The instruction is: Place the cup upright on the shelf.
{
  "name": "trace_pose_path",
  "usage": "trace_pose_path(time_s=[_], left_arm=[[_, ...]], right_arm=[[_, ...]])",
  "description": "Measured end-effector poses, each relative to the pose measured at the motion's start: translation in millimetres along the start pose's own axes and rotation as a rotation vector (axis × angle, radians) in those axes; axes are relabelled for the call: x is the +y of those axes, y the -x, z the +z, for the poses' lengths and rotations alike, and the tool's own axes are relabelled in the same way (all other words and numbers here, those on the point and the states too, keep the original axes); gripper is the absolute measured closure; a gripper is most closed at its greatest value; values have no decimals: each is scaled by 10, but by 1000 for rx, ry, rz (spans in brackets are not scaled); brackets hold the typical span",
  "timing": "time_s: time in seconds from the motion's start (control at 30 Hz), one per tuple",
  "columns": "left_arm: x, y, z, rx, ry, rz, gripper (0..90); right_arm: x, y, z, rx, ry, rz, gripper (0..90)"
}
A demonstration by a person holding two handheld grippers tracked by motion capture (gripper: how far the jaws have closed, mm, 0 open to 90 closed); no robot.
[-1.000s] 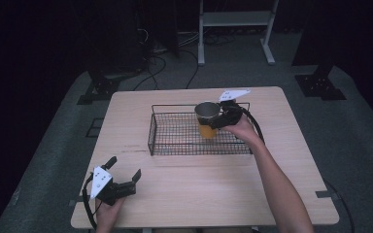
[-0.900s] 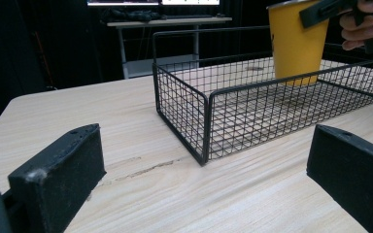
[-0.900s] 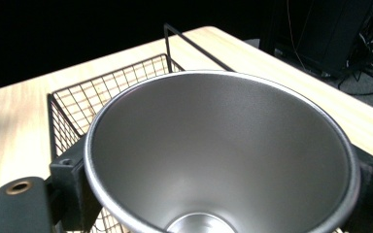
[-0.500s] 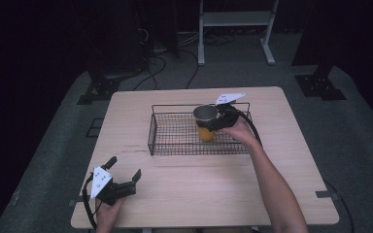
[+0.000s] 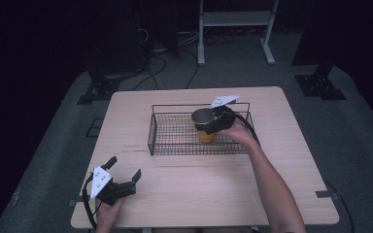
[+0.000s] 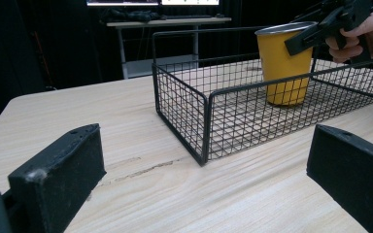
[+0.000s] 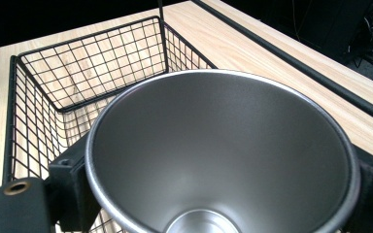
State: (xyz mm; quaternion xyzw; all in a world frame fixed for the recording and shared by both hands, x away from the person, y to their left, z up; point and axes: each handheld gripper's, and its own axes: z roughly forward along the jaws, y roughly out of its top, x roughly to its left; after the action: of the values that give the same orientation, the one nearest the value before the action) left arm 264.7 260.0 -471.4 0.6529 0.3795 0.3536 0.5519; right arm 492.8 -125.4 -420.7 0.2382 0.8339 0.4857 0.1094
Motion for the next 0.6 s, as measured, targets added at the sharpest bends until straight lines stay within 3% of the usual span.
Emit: trace_pose_path(time_s=[0.6], left_arm=[[0,2,1,0,-1,2,0]], right_arm=[[6,-10,-28,-8,-16,-26,36]])
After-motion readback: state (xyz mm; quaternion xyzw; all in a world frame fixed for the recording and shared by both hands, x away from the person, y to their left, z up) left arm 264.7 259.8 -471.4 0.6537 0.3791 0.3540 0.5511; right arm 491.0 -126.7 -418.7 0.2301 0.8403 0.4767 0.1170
